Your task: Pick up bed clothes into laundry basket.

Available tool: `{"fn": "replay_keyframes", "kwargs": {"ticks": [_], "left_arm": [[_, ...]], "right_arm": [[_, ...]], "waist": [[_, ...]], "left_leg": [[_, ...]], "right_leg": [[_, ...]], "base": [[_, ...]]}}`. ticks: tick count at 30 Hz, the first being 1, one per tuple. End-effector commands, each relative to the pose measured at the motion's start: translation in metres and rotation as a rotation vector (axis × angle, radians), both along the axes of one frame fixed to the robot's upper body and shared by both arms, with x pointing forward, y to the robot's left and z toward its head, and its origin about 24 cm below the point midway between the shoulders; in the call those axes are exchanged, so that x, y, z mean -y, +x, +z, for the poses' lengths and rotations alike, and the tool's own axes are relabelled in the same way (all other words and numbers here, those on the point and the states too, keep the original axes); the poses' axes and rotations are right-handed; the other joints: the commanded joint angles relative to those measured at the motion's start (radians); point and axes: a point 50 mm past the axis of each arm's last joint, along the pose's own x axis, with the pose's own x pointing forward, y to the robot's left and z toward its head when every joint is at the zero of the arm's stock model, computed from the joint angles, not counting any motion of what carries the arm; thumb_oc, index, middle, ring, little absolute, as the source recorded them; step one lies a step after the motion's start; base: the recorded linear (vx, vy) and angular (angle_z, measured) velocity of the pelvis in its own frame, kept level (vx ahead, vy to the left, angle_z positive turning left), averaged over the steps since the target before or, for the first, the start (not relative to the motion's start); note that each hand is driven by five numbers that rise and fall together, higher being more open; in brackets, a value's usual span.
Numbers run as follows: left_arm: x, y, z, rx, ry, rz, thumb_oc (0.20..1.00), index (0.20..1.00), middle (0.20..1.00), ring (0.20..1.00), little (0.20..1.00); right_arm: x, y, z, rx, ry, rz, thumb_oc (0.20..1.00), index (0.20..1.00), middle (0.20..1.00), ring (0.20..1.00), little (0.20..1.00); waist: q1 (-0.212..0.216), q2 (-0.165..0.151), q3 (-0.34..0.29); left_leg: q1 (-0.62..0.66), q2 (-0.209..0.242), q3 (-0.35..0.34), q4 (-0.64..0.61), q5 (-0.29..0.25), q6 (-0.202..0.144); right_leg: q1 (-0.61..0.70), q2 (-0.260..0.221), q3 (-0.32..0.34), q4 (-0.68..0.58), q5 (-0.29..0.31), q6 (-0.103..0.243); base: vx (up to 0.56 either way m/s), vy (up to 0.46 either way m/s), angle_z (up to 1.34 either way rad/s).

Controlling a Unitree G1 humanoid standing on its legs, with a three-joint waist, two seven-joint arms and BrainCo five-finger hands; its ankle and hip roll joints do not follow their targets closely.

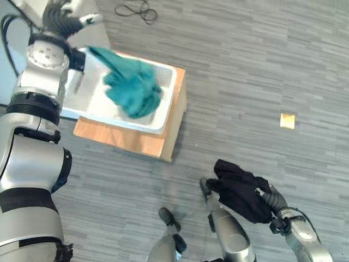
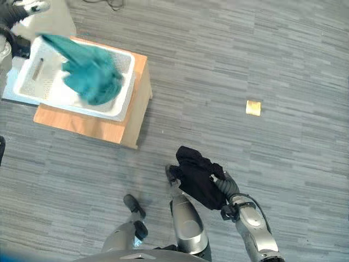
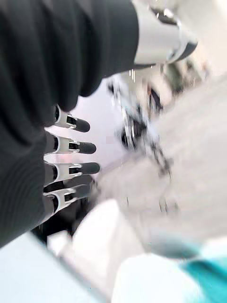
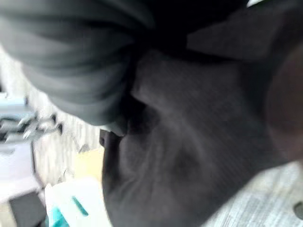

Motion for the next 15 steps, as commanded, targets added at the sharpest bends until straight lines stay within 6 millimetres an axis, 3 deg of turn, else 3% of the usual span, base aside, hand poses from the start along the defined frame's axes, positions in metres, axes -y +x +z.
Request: {"fn": "replay_keyframes", "kwargs": {"ticks": [1, 3, 4, 5, 6, 8, 9, 10, 11, 12, 15], "left_arm": [[-0.003, -0.018, 0.035, 0.190, -0.033, -0.032, 1.000, 1.000, 1.000, 1.000, 1.000], [0.018, -0.021, 0.037, 0.238, -0.075, -0.173, 1.000, 1.000, 1.000, 1.000, 1.000], [0.034, -0.024, 0.037, 0.273, -0.083, -0.252, 1.000, 1.000, 1.000, 1.000, 1.000], [0.047, -0.032, 0.021, 0.290, -0.104, -0.371, 1.000, 1.000, 1.000, 1.000, 1.000], [0.046, -0.032, 0.020, 0.290, -0.107, -0.369, 1.000, 1.000, 1.000, 1.000, 1.000], [0.054, -0.040, -0.010, 0.260, -0.159, -0.487, 1.000, 1.000, 1.000, 1.000, 1.000], [0.055, -0.046, -0.029, 0.231, -0.184, -0.530, 1.000, 1.000, 1.000, 1.000, 1.000], [0.060, -0.054, -0.069, 0.137, -0.275, -0.637, 1.000, 1.000, 1.000, 1.000, 1.000], [0.058, -0.055, -0.070, 0.138, -0.279, -0.632, 1.000, 1.000, 1.000, 1.000, 1.000], [0.058, -0.057, -0.084, 0.081, -0.300, -0.651, 1.000, 1.000, 1.000, 1.000, 1.000], [0.055, -0.074, -0.148, -0.104, -0.467, -0.688, 1.000, 1.000, 1.000, 1.000, 1.000]], "right_arm": [[0.031, -0.008, 0.009, 0.069, 0.105, -0.190, 0.200, 0.200, 0.200, 0.200, 0.200], [0.068, -0.003, 0.032, 0.160, -0.027, -0.309, 0.200, 0.200, 0.200, 0.200, 0.200], [0.090, 0.004, 0.053, 0.232, -0.125, -0.373, 0.200, 0.200, 0.200, 0.200, 0.200], [0.113, 0.013, 0.086, 0.325, -0.288, -0.406, 0.200, 0.200, 0.200, 0.200, 0.200], [0.113, 0.014, 0.087, 0.325, -0.291, -0.404, 0.200, 0.200, 0.200, 0.200, 0.200], [0.134, 0.023, 0.127, 0.407, -0.495, -0.402, 0.200, 0.200, 0.200, 0.200, 0.200], [0.144, 0.029, 0.158, 0.473, -0.608, -0.403, 0.200, 0.200, 0.200, 0.200, 0.200], [0.160, 0.041, 0.219, 0.581, -0.830, -0.408, 0.200, 0.200, 0.200, 0.200, 0.200], [0.159, 0.043, 0.220, 0.584, -0.832, -0.403, 0.200, 0.200, 0.200, 0.200, 0.200], [0.160, 0.051, 0.240, 0.625, -0.853, -0.412, 0.200, 0.200, 0.200, 0.200, 0.200], [0.170, 0.069, 0.287, 0.666, -0.935, -0.458, 0.200, 0.200, 0.200, 0.200, 0.200]], "waist": [[-0.003, 0.007, -0.065], [0.012, 0.005, -0.079], [0.025, 0.002, -0.084], [0.048, -0.004, -0.089], [0.046, -0.002, -0.091], [0.073, -0.016, -0.095], [0.086, -0.018, -0.101], [0.125, -0.032, -0.113], [0.120, -0.030, -0.114], [0.133, -0.037, -0.121], [0.191, -0.062, -0.132]], "left_leg": [[0.035, 0.018, -0.059, 0.013, 0.010, -0.030], [0.043, 0.014, -0.089, 0.013, 0.005, -0.026], [0.047, 0.009, -0.106, 0.013, 0.003, -0.022], [0.051, 0.005, -0.126, 0.013, -0.001, -0.017], [0.048, 0.005, -0.126, 0.013, 0.003, -0.017], [0.058, 0.003, -0.141, 0.013, -0.006, -0.013], [0.059, 0.001, -0.145, 0.013, -0.004, -0.012], [0.070, 0.000, -0.155, 0.013, -0.013, -0.010], [0.068, 0.000, -0.154, 0.013, -0.009, -0.010], [0.069, 0.000, -0.158, 0.013, -0.009, -0.009], [0.072, -0.004, -0.180, 0.013, -0.008, -0.008]], "right_leg": [[0.058, -0.058, -0.050, 0.046, -0.128, 0.106], [0.091, -0.065, -0.079, 0.042, -0.134, 0.106], [0.105, -0.068, -0.091, 0.045, -0.138, 0.106], [0.118, -0.071, -0.103, 0.047, -0.143, 0.105], [0.115, -0.071, -0.103, 0.047, -0.139, 0.104], [0.132, -0.074, -0.111, 0.045, -0.145, 0.105], [0.136, -0.074, -0.115, 0.045, -0.142, 0.104], [0.155, -0.076, -0.122, 0.041, -0.147, 0.105], [0.152, -0.075, -0.121, 0.040, -0.143, 0.104], [0.159, -0.075, -0.125, 0.039, -0.144, 0.103], [0.183, -0.078, -0.146, 0.033, -0.145, 0.102]], "base": [[0.01, -0.038, 0.54], [0.01, -0.013, 0.49], [0.00, 0.020, 0.58], [-0.01, 0.012, 0.46], [-0.01, 0.022, 0.37], [-0.01, 0.033, 0.18], [0.00, 0.073, 0.07], [-0.02, 0.055, 0.02], [0.00, 0.045, -0.02], [-0.02, 0.010, 0.17], [-0.01, 0.003, 0.10]]}}
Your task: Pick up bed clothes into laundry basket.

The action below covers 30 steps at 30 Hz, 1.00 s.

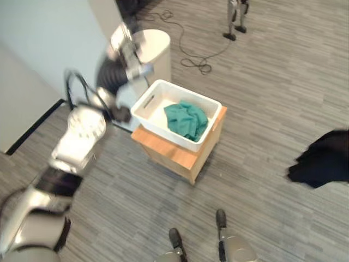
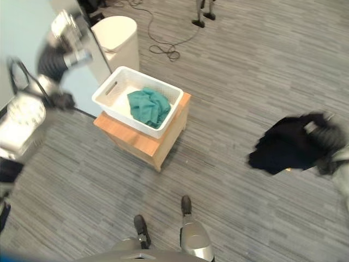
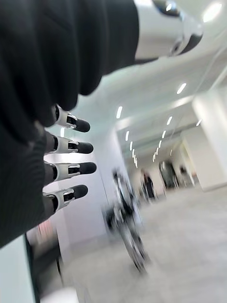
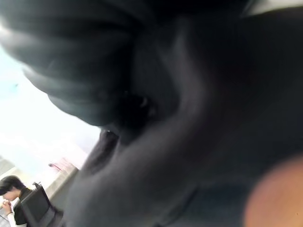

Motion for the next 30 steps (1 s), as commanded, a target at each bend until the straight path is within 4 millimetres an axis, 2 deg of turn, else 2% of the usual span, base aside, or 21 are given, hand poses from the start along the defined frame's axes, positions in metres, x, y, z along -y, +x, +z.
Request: {"fn": "replay_keyframes", "kwargs": {"ticks": [1, 2, 3, 5, 7, 8, 10, 11, 13, 15, 16, 17, 20, 24, 30], "left_arm": [[-0.003, -0.010, -0.012, -0.066, -0.143, -0.071, 1.000, 1.000, 1.000, 1.000, 1.000], [-0.008, -0.019, -0.028, -0.125, -0.154, -0.064, 1.000, 1.000, 1.000, 1.000, 1.000], [-0.014, -0.029, -0.048, -0.206, -0.148, -0.046, 1.000, 1.000, 1.000, 1.000, 1.000], [-0.025, -0.045, -0.077, -0.347, -0.238, -0.035, 1.000, 1.000, 1.000, 1.000, 1.000], [-0.036, -0.055, -0.090, -0.398, -0.296, 0.022, 1.000, 1.000, 1.000, 1.000, 1.000], [-0.042, -0.059, -0.090, -0.394, -0.290, 0.057, 1.000, 1.000, 1.000, 1.000, 1.000], [-0.043, -0.066, -0.093, -0.411, -0.321, 0.051, 1.000, 1.000, 1.000, 1.000, 1.000], [-0.040, -0.070, -0.100, -0.432, -0.427, 0.040, 1.000, 1.000, 1.000, 1.000, 1.000], [-0.035, -0.072, -0.102, -0.430, -0.503, 0.030, 1.000, 1.000, 1.000, 1.000, 1.000], [-0.024, -0.078, -0.116, -0.463, -0.624, 0.026, 1.000, 1.000, 1.000, 1.000, 1.000], [-0.023, -0.078, -0.116, -0.463, -0.624, 0.026, 1.000, 1.000, 1.000, 1.000, 1.000], [-0.014, -0.082, -0.120, -0.483, -0.640, -0.006, 1.000, 1.000, 1.000, 1.000, 1.000], [-0.001, -0.084, -0.130, -0.531, -0.707, -0.039, 1.000, 1.000, 1.000, 1.000, 1.000], [0.014, -0.088, -0.140, -0.591, -0.697, -0.082, 1.000, 1.000, 1.000, 1.000, 1.000], [0.012, -0.089, -0.140, -0.588, -0.543, -0.084, 1.000, 1.000, 1.000, 1.000, 1.000]], "right_arm": [[-0.007, 0.014, 0.066, 0.214, -0.090, 0.021, 0.200, 0.200, 0.200, 0.200, 0.200], [-0.004, 0.016, 0.082, 0.208, -0.137, -0.001, 0.200, 0.200, 0.200, 0.200, 0.200], [-0.004, 0.014, 0.108, 0.212, -0.212, -0.028, 0.200, 0.200, 0.200, 0.200, 0.200], [-0.016, 0.024, 0.145, 0.245, -0.283, -0.026, 0.200, 0.200, 0.200, 0.200, 0.200], [-0.023, 0.030, 0.166, 0.266, -0.306, -0.046, 0.200, 0.200, 0.200, 0.200, 0.200], [-0.023, 0.029, 0.179, 0.271, -0.338, -0.077, 0.200, 0.200, 0.200, 0.200, 0.200], [-0.026, 0.029, 0.195, 0.280, -0.363, -0.109, 0.200, 0.200, 0.200, 0.200, 0.200], [-0.026, 0.030, 0.209, 0.275, -0.390, -0.173, 0.200, 0.200, 0.200, 0.200, 0.200], [-0.026, 0.028, 0.218, 0.300, -0.379, -0.192, 0.200, 0.200, 0.200, 0.200, 0.200], [-0.022, 0.024, 0.225, 0.352, -0.316, -0.226, 0.200, 0.200, 0.200, 0.200, 0.200], [-0.022, 0.024, 0.225, 0.352, -0.317, -0.226, 0.200, 0.200, 0.200, 0.200, 0.200], [-0.015, 0.021, 0.227, 0.356, -0.290, -0.274, 0.200, 0.200, 0.200, 0.200, 0.200], [-0.009, 0.018, 0.230, 0.311, -0.318, -0.363, 0.200, 0.200, 0.200, 0.200, 0.200], [-0.023, 0.023, 0.241, 0.344, -0.332, -0.325, 0.200, 0.200, 0.200, 0.200, 0.200], [-0.052, 0.047, 0.234, 0.295, -0.433, -0.208, 0.200, 0.200, 0.200, 0.200, 0.200]], "waist": [[0.076, -0.038, 0.017], [0.090, -0.047, 0.015], [0.109, -0.060, 0.013], [0.122, -0.077, 0.001], [0.131, -0.087, -0.010], [0.141, -0.097, -0.014], [0.154, -0.114, -0.018], [0.168, -0.134, -0.025], [0.172, -0.136, -0.024], [0.189, -0.156, -0.024], [0.188, -0.156, -0.025], [0.207, -0.175, -0.021], [0.225, -0.190, -0.010], [0.248, -0.198, 0.008], [0.276, -0.199, 0.037]], "left_leg": [[0.028, 0.016, -0.043, 0.013, -0.012, -0.025], [0.028, 0.016, -0.050, 0.013, -0.010, -0.024], [0.028, 0.017, -0.055, 0.013, -0.009, -0.024], [0.027, 0.017, -0.061, 0.013, -0.005, -0.022], [0.028, 0.017, -0.066, 0.013, -0.005, -0.020], [0.027, 0.018, -0.073, 0.013, -0.005, -0.019], [0.028, 0.019, -0.084, 0.013, -0.008, -0.017], [0.021, 0.019, -0.096, 0.013, -0.005, -0.014], [0.020, 0.019, -0.102, 0.013, -0.006, -0.012], [0.013, 0.019, -0.120, 0.013, -0.008, -0.007], [0.012, 0.019, -0.121, 0.013, -0.008, -0.007], [0.002, 0.016, -0.136, 0.013, -0.008, -0.002], [-0.024, 0.008, -0.160, 0.013, -0.003, 0.003], [-0.060, -0.003, -0.186, 0.013, 0.005, 0.008], [-0.098, -0.015, -0.206, 0.013, 0.014, 0.013]], "right_leg": [[0.070, -0.043, -0.037, 0.032, -0.107, 0.082], [0.075, -0.041, -0.042, 0.031, -0.108, 0.081], [0.079, -0.040, -0.048, 0.030, -0.108, 0.080], [0.084, -0.039, -0.055, 0.027, -0.103, 0.080], [0.091, -0.038, -0.063, 0.026, -0.102, 0.081], [0.093, -0.036, -0.068, 0.026, -0.103, 0.082], [0.100, -0.034, -0.075, 0.026, -0.108, 0.081], [0.101, -0.031, -0.082, 0.026, -0.108, 0.080], [0.104, -0.030, -0.086, 0.025, -0.110, 0.081], [0.109, -0.030, -0.097, 0.026, -0.113, 0.081], [0.107, -0.030, -0.098, 0.026, -0.113, 0.081], [0.107, -0.029, -0.109, 0.028, -0.113, 0.083], [0.100, -0.033, -0.127, 0.028, -0.111, 0.085], [0.086, -0.035, -0.143, 0.025, -0.105, 0.087], [0.063, -0.039, -0.151, 0.021, -0.096, 0.089]], "base": [[-0.01, 0.004, 0.13], [-0.01, 0.010, 0.23], [-0.02, 0.014, 0.25], [-0.01, 0.042, 0.30], [0.01, 0.032, 0.25], [0.01, -0.006, 0.15], [0.01, -0.013, 0.16], [0.01, -0.013, 0.20], [0.00, -0.009, 0.10], [0.01, -0.009, 0.10], [0.00, -0.028, 0.16], [-0.02, -0.015, 0.17], [-0.04, -0.006, 0.21], [-0.04, 0.012, 0.22], [-0.01, 0.032, 0.13]]}}
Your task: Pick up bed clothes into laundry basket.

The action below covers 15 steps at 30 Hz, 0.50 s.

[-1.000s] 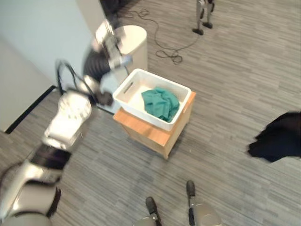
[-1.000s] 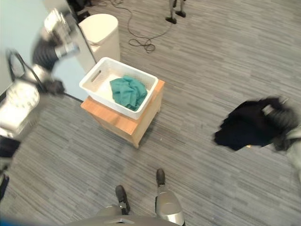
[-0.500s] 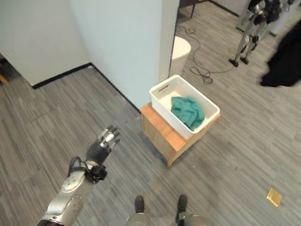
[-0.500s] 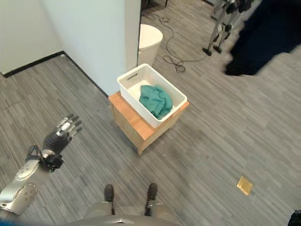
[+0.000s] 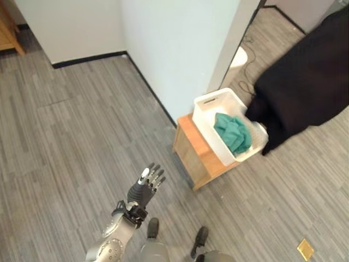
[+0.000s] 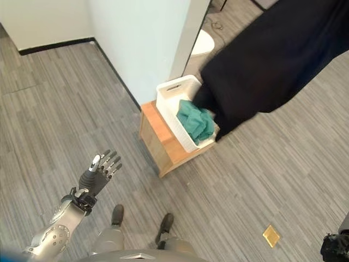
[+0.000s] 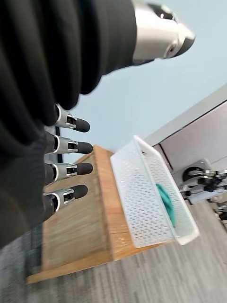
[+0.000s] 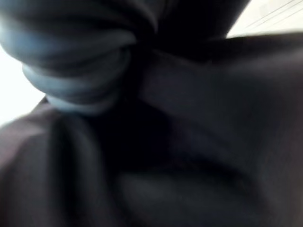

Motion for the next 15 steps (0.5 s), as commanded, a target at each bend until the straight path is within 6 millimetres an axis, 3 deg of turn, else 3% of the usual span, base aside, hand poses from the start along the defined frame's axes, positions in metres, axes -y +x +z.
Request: {"fn": "replay_keyframes", "kwargs": {"ticks": [1, 7, 15], "left_arm": [[0.001, 0.018, 0.042, 0.210, 0.065, -0.076, 1.000, 1.000, 1.000, 1.000, 1.000], [0.004, 0.027, 0.051, 0.259, 0.097, -0.079, 1.000, 1.000, 1.000, 1.000, 1.000], [0.021, 0.034, 0.058, 0.299, 0.047, -0.110, 1.000, 1.000, 1.000, 1.000, 1.000]], "right_arm": [[0.009, -0.032, 0.045, 0.141, -0.048, -0.066, 0.200, 0.200, 0.200, 0.200, 0.200], [-0.011, -0.013, 0.037, 0.080, -0.113, -0.026, 0.200, 0.200, 0.200, 0.200, 0.200], [0.012, -0.013, 0.019, 0.013, -0.162, -0.209, 0.200, 0.200, 0.200, 0.200, 0.200]], "waist": [[0.018, -0.002, 0.053], [0.030, -0.005, 0.086], [0.040, 0.005, 0.138]], "left_leg": [[-0.001, 0.018, -0.036, 0.006, -0.017, 0.002], [-0.040, 0.009, -0.045, 0.009, -0.009, 0.006], [-0.094, 0.004, -0.054, 0.012, 0.003, 0.006]], "right_leg": [[0.065, -0.010, 0.015, 0.023, -0.067, 0.067], [0.034, -0.015, 0.009, 0.023, -0.055, 0.068], [-0.010, -0.020, 0.002, 0.017, -0.042, 0.070]], "base": [[-0.01, 0.022, 0.06], [-0.01, 0.005, 0.01], [-0.02, 0.008, 0.09]]}}
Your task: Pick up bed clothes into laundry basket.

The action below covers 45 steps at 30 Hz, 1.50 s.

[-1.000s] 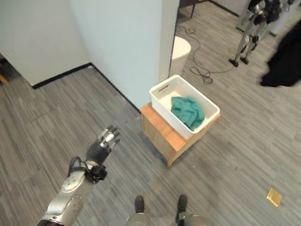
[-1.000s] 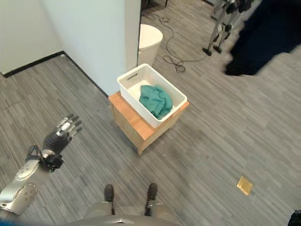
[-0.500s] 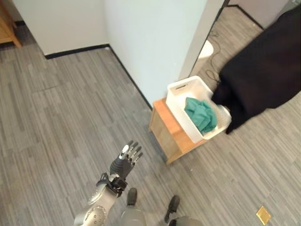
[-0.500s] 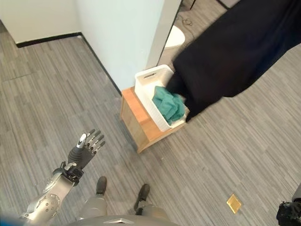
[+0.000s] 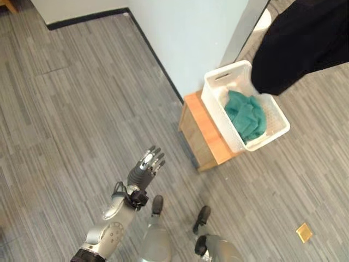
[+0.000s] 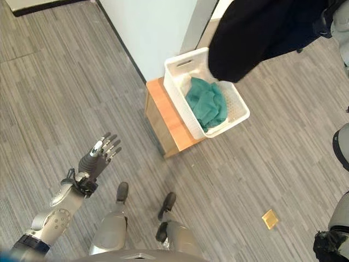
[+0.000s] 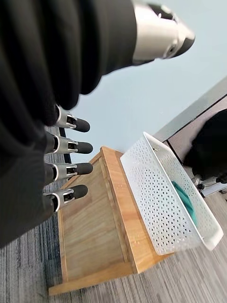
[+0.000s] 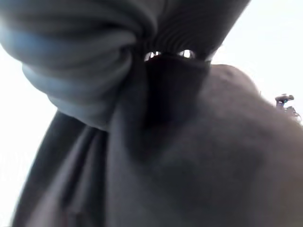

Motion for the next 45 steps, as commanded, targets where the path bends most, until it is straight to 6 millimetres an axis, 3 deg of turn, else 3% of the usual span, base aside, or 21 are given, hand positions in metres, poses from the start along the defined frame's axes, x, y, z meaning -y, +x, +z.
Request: {"fn": "replay_keyframes", "kwargs": {"ticks": [1, 7, 9, 12, 14, 19, 25, 28, 29, 30, 34, 35, 40, 41, 42, 45], "left_arm": [[0.008, -0.004, 0.025, 0.123, 0.007, -0.057, 1.000, 1.000, 1.000, 1.000, 1.000], [0.012, 0.002, 0.030, 0.155, 0.014, -0.043, 1.000, 1.000, 1.000, 1.000, 1.000], [0.013, 0.004, 0.028, 0.149, 0.003, -0.022, 1.000, 1.000, 1.000, 1.000, 1.000], [0.014, 0.005, 0.028, 0.150, -0.003, -0.018, 1.000, 1.000, 1.000, 1.000, 1.000], [0.017, 0.007, 0.030, 0.160, -0.013, -0.017, 1.000, 1.000, 1.000, 1.000, 1.000], [0.018, 0.011, 0.032, 0.170, -0.014, -0.005, 1.000, 1.000, 1.000, 1.000, 1.000], [0.023, 0.015, 0.037, 0.187, -0.024, -0.001, 1.000, 1.000, 1.000, 1.000, 1.000], [0.028, 0.018, 0.041, 0.201, -0.025, -0.016, 1.000, 1.000, 1.000, 1.000, 1.000], [0.030, 0.019, 0.041, 0.203, -0.010, -0.030, 1.000, 1.000, 1.000, 1.000, 1.000], [0.030, 0.019, 0.041, 0.204, -0.005, -0.031, 1.000, 1.000, 1.000, 1.000, 1.000], [0.028, 0.020, 0.042, 0.218, 0.006, -0.005, 1.000, 1.000, 1.000, 1.000, 1.000], [0.026, 0.022, 0.043, 0.224, 0.012, 0.014, 1.000, 1.000, 1.000, 1.000, 1.000], [0.023, 0.025, 0.046, 0.232, 0.030, 0.033, 1.000, 1.000, 1.000, 1.000, 1.000], [0.025, 0.026, 0.047, 0.235, 0.026, 0.032, 1.000, 1.000, 1.000, 1.000, 1.000], [0.030, 0.028, 0.047, 0.236, 0.016, 0.026, 1.000, 1.000, 1.000, 1.000, 1.000], [0.031, 0.029, 0.049, 0.238, 0.009, 0.035, 1.000, 1.000, 1.000, 1.000, 1.000]], "right_arm": [[0.031, -0.032, 0.037, 0.138, -0.021, -0.185, 0.200, 0.200, 0.200, 0.200, 0.200], [0.027, -0.032, 0.040, 0.170, -0.021, -0.164, 0.200, 0.200, 0.200, 0.200, 0.200], [0.005, -0.022, 0.045, 0.161, -0.077, -0.110, 0.200, 0.200, 0.200, 0.200, 0.200], [-0.009, -0.017, 0.050, 0.163, -0.105, -0.074, 0.200, 0.200, 0.200, 0.200, 0.200], [-0.029, -0.009, 0.051, 0.160, -0.145, -0.016, 0.200, 0.200, 0.200, 0.200, 0.200], [-0.052, 0.002, 0.047, 0.136, -0.193, 0.045, 0.200, 0.200, 0.200, 0.200, 0.200], [-0.084, 0.029, 0.018, 0.065, -0.172, 0.099, 0.200, 0.200, 0.200, 0.200, 0.200], [-0.099, 0.052, -0.024, -0.093, -0.118, 0.102, 0.200, 0.200, 0.200, 0.200, 0.200], [-0.104, 0.063, -0.054, -0.259, -0.145, 0.064, 0.711, 0.711, 0.711, 0.711, 0.711], [-0.104, 0.064, -0.058, -0.284, -0.164, 0.038, 1.000, 1.000, 1.000, 1.000, 1.000], [-0.102, 0.067, -0.076, -0.296, -0.134, 0.031, 1.000, 1.000, 1.000, 1.000, 1.000], [-0.113, 0.070, -0.086, -0.309, -0.135, 0.074, 1.000, 1.000, 1.000, 1.000, 1.000], [-0.123, 0.074, -0.109, -0.391, -0.207, 0.096, 1.000, 1.000, 1.000, 1.000, 1.000], [-0.122, 0.074, -0.115, -0.399, -0.199, 0.100, 1.000, 1.000, 1.000, 1.000, 1.000], [-0.124, 0.074, -0.136, -0.420, -0.124, 0.152, 1.000, 1.000, 1.000, 1.000, 1.000], [-0.133, 0.072, -0.146, -0.409, -0.066, 0.227, 1.000, 1.000, 1.000, 1.000, 1.000]], "waist": [[0.016, 0.001, 0.026], [0.016, 0.025, 0.078], [0.012, 0.031, 0.094], [0.010, 0.033, 0.100], [0.006, 0.033, 0.110], [0.006, 0.034, 0.122], [0.015, 0.046, 0.136], [0.031, 0.058, 0.145], [0.044, 0.068, 0.149], [0.048, 0.070, 0.149], [0.056, 0.074, 0.145], [0.055, 0.067, 0.144], [0.046, 0.038, 0.137], [0.044, 0.034, 0.136], [0.034, 0.028, 0.133], [0.018, 0.018, 0.126]], "left_leg": [[-0.014, 0.005, -0.025, -0.014, -0.001, 0.007], [-0.069, 0.006, -0.026, -0.012, 0.013, 0.002], [-0.090, 0.010, -0.012, -0.019, 0.022, -0.003], [-0.101, 0.013, -0.005, -0.020, 0.025, -0.006], [-0.112, 0.014, 0.003, -0.021, 0.031, -0.006], [-0.113, 0.015, 0.012, -0.021, 0.028, -0.008], [-0.117, 0.012, 0.015, -0.021, 0.029, -0.008], [-0.125, 0.011, 0.012, -0.021, 0.032, -0.007], [-0.134, 0.010, 0.008, -0.021, 0.035, -0.008], [-0.135, 0.009, 0.007, -0.021, 0.035, -0.009], [-0.132, 0.008, -0.002, -0.021, 0.035, -0.008], [-0.128, 0.008, -0.004, -0.021, 0.032, -0.007], [-0.111, 0.011, 0.002, -0.021, 0.025, -0.006], [-0.105, 0.011, 0.004, -0.021, 0.023, -0.005], [-0.090, 0.009, 0.007, -0.021, 0.014, -0.003], [-0.085, 0.008, 0.010, -0.021, 0.013, 0.000]], "right_leg": [[0.044, -0.023, 0.020, 0.016, -0.042, 0.073], [-0.009, -0.025, 0.020, 0.013, -0.033, 0.071], [-0.042, -0.023, 0.028, 0.013, -0.025, 0.074], [-0.057, -0.021, 0.035, 0.013, -0.021, 0.074], [-0.074, -0.019, 0.039, 0.013, -0.012, 0.075], [-0.081, -0.016, 0.042, 0.013, -0.008, 0.075], [-0.089, -0.017, 0.039, 0.013, -0.002, 0.074], [-0.095, -0.020, 0.037, 0.013, -0.001, 0.073], [-0.099, -0.020, 0.031, 0.013, -0.002, 0.073], [-0.099, -0.020, 0.028, 0.013, -0.003, 0.073], [-0.091, -0.021, 0.021, 0.013, -0.007, 0.074], [-0.085, -0.021, 0.021, 0.013, -0.008, 0.075], [-0.072, -0.020, 0.030, 0.013, -0.007, 0.076], [-0.067, -0.021, 0.033, 0.013, -0.007, 0.076], [-0.055, -0.021, 0.034, 0.013, -0.009, 0.076], [-0.051, -0.023, 0.035, 0.013, -0.006, 0.076]], "base": [[-0.03, 0.007, 0.09], [-0.03, -0.001, 0.07], [-0.04, 0.013, -0.03], [-0.02, 0.000, -0.10], [-0.02, -0.015, -0.18], [-0.01, -0.021, -0.06], [-0.01, -0.011, -0.02], [0.00, 0.000, 0.00], [0.00, 0.000, 0.00], [0.00, 0.000, 0.00], [0.02, -0.018, 0.15], [0.02, -0.020, 0.05], [0.00, 0.000, 0.00], [0.00, 0.000, 0.00], [0.00, 0.000, 0.00], [0.00, 0.012, 0.00]]}}
